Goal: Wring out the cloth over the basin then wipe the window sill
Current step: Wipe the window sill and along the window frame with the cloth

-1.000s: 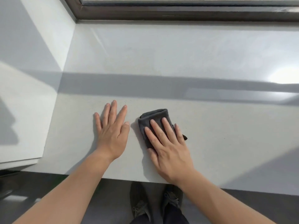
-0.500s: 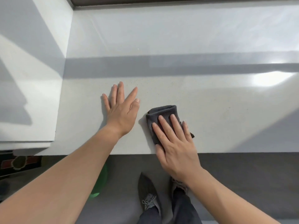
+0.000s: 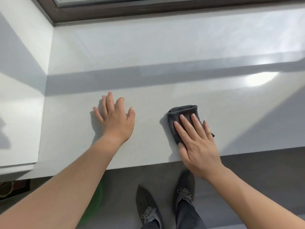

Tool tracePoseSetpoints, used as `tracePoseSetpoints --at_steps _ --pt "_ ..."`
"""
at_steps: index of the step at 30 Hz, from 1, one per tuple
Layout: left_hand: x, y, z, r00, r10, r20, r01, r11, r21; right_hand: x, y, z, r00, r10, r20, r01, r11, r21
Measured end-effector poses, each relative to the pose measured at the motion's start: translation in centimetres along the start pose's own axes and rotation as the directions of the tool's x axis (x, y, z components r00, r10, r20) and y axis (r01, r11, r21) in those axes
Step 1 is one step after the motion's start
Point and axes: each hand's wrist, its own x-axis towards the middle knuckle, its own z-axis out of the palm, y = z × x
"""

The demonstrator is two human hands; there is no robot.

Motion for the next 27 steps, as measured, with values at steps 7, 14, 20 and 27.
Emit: tracePoseSetpoints --at_steps 7,14,20,27 --pt "2.1 7.0 1.7 0.987 0.158 -0.020 -0.159 0.982 -0.098 3.3 3.4 -1.3 0.964 0.267 -0.018 -0.267 0.964 0.014" --pt "6.5 15.3 2.8 0.988 0.156 0.012 -0.156 0.987 -0.029 7.3 12.3 -3.4 0.999 0.007 0.046 -0.009 0.999 0.045" --pt "11.9 19.3 3.5 0.995 0.035 0.098 -0.046 0.992 0.116 17.6 17.2 -5.6 0.987 0.148 0.060 -0.151 0.987 0.048" --pt "14.0 19.2 2.6 0.998 0.022 -0.063 -0.015 0.994 0.105 26.6 15.4 -5.2 0.995 -0.072 0.074 0.066 0.995 0.081"
